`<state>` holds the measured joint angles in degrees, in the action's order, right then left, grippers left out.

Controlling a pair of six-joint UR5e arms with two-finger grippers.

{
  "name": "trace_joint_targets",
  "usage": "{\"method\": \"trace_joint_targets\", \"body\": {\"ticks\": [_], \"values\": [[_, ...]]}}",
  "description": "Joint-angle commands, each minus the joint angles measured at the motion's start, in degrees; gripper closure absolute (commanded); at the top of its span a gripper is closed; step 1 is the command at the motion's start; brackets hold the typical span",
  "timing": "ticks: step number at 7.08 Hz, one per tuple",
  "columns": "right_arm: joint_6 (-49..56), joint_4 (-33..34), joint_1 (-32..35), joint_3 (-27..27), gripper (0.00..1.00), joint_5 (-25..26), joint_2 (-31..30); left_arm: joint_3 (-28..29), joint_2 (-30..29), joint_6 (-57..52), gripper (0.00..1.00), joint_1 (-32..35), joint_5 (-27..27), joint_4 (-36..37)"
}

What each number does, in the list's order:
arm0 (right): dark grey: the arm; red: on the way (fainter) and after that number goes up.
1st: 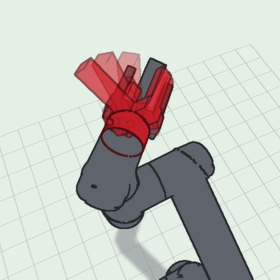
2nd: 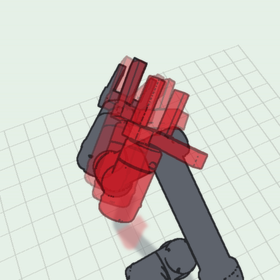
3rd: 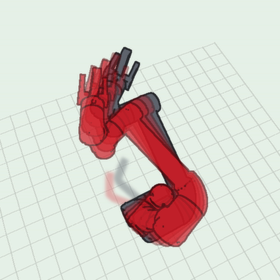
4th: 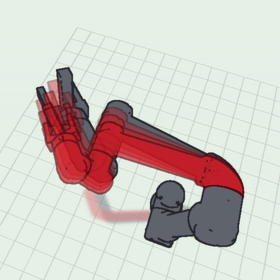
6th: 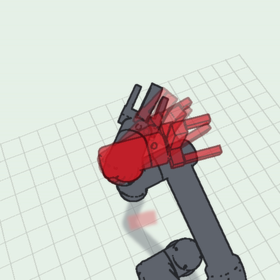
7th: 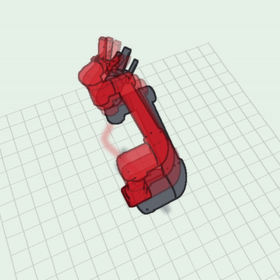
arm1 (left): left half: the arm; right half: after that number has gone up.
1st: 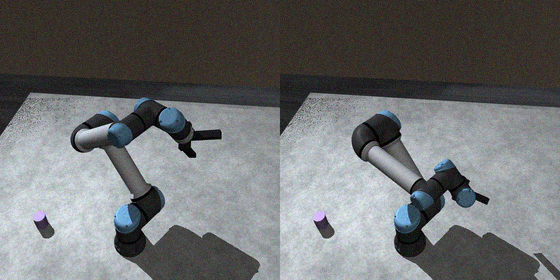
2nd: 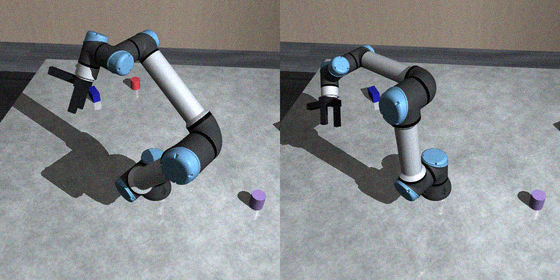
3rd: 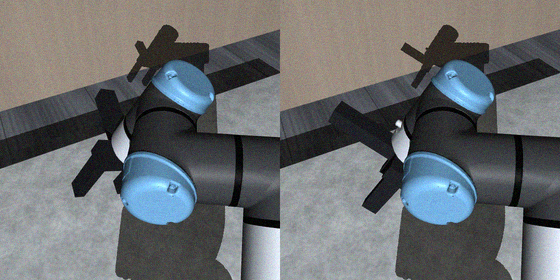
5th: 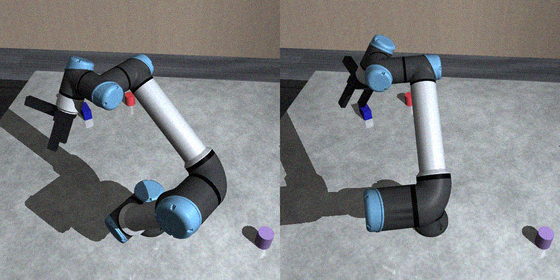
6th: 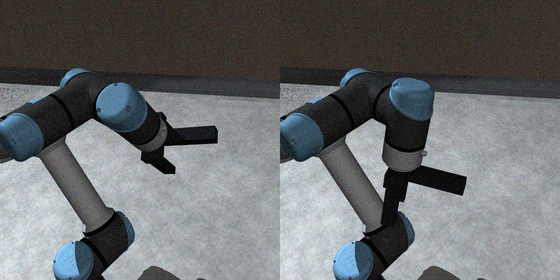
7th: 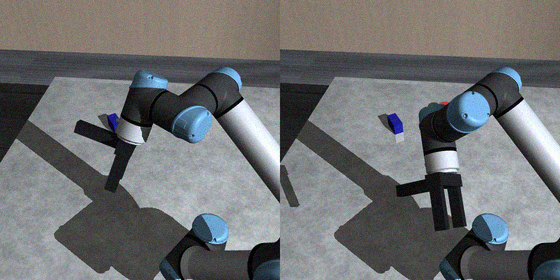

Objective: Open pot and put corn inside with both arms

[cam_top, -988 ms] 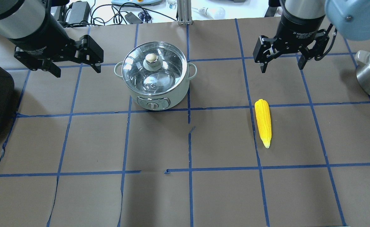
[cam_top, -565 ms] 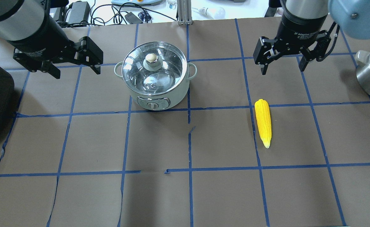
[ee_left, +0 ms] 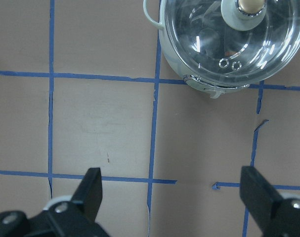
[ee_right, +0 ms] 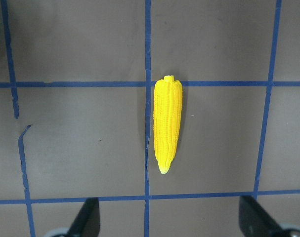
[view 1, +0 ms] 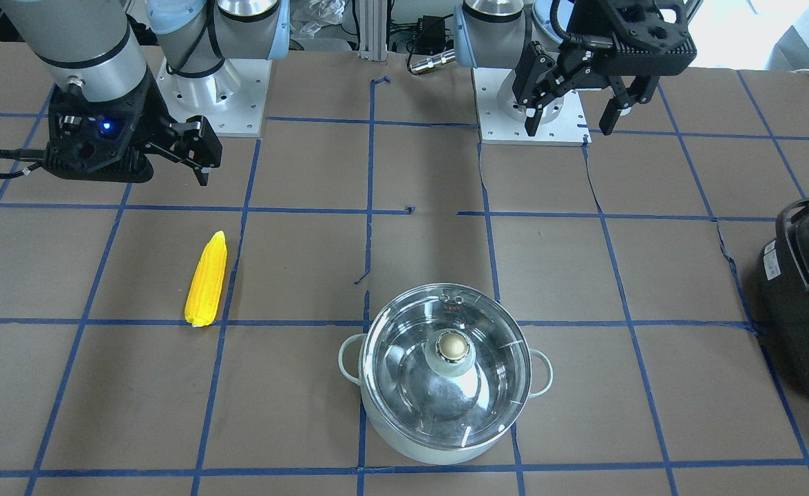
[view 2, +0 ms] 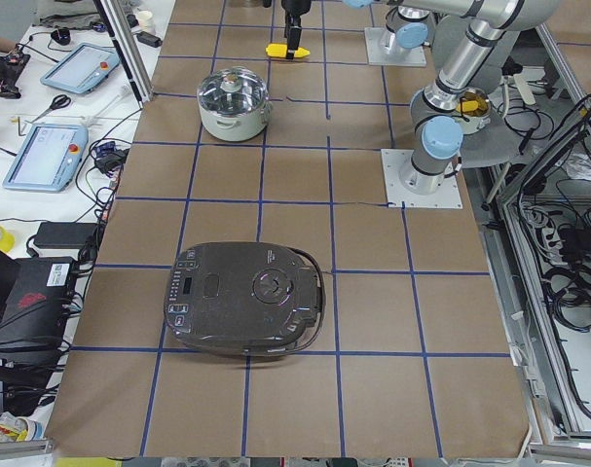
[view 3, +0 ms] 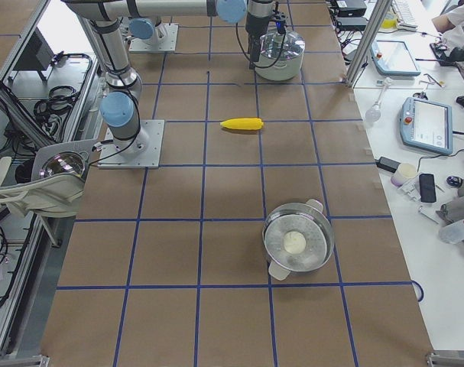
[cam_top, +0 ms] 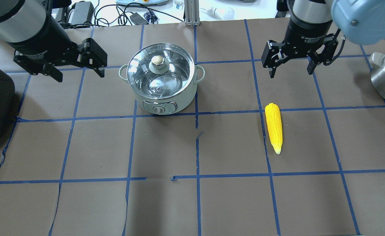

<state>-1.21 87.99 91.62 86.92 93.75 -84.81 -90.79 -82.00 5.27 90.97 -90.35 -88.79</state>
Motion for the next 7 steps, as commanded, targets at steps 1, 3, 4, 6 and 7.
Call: {"method": "trace_joint_targets", "body": {"ticks": [1,3,4,6,7], "values": [[-0.02,7.69,-0.04,5.25,0.00,-0.49,1.31,0.00,0.00,0.00,0.00,0.09,0.00,-0.15],[0.24,19.19,-0.22,13.41,0.00,0.11,3.68,0.52,-0.61,-0.09,0.00,-0.17,0.00,-0.50],[0.07,20.37,-1.00,16.85,0.00,-0.14,3.69,0.27,-2.01,-0.61,0.00,-0.52,0.18,-0.50],[0.86,25.89,-5.38,22.48,0.00,-1.02,4.83,1.48,-9.70,-0.53,0.00,-0.53,0.27,3.67],[0.94,29.66,-6.10,25.03,0.00,-1.03,5.53,3.58,-14.89,-0.01,0.00,-0.27,0.35,7.11]]}}
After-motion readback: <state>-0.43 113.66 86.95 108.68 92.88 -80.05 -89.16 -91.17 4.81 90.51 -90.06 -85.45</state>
